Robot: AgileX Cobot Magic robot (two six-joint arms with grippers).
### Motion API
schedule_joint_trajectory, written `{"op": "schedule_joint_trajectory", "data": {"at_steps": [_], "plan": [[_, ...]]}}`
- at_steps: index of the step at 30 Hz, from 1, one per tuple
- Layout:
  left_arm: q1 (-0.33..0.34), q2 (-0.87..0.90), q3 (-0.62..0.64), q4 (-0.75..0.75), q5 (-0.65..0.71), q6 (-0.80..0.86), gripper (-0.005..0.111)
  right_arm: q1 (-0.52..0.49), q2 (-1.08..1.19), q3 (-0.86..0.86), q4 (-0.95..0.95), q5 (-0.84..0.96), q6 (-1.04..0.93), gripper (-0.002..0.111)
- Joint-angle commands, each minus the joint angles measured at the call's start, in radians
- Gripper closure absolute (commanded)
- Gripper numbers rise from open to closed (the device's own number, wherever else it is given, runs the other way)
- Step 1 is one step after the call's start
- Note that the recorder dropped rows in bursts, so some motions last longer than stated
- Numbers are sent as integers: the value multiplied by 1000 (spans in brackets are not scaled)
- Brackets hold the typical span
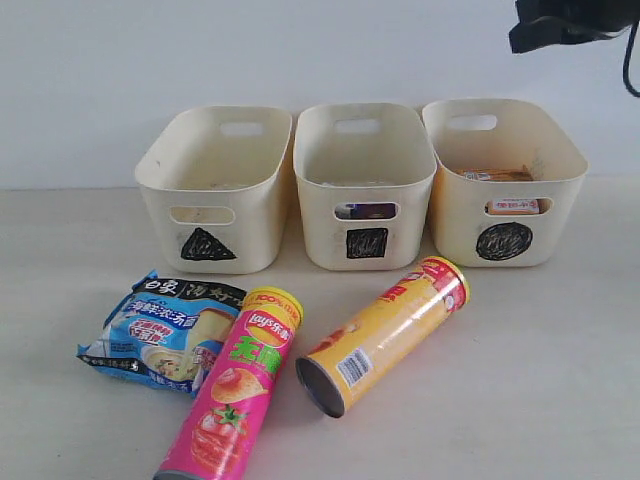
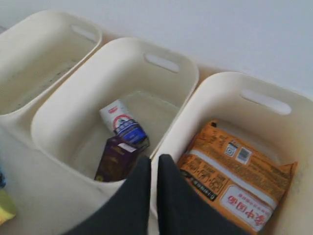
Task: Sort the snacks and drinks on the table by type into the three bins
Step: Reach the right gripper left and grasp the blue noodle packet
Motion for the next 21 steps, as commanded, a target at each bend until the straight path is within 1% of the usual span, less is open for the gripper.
{"op": "schedule_joint_trajectory", "data": {"at_steps": [1, 8, 15, 21], "plan": [[1, -3, -2, -7, -7, 0, 102, 96, -105, 177, -14, -94, -52, 108], [1, -3, -2, -7, -7, 0, 102, 323, -205, 386, -32, -270, -82, 108], [1, -3, -2, -7, -7, 0, 102, 548, -214, 498, -36, -465, -82, 108], [1, -3, -2, -7, -7, 0, 102, 763, -214, 571, -90, -697, -119, 108]]}}
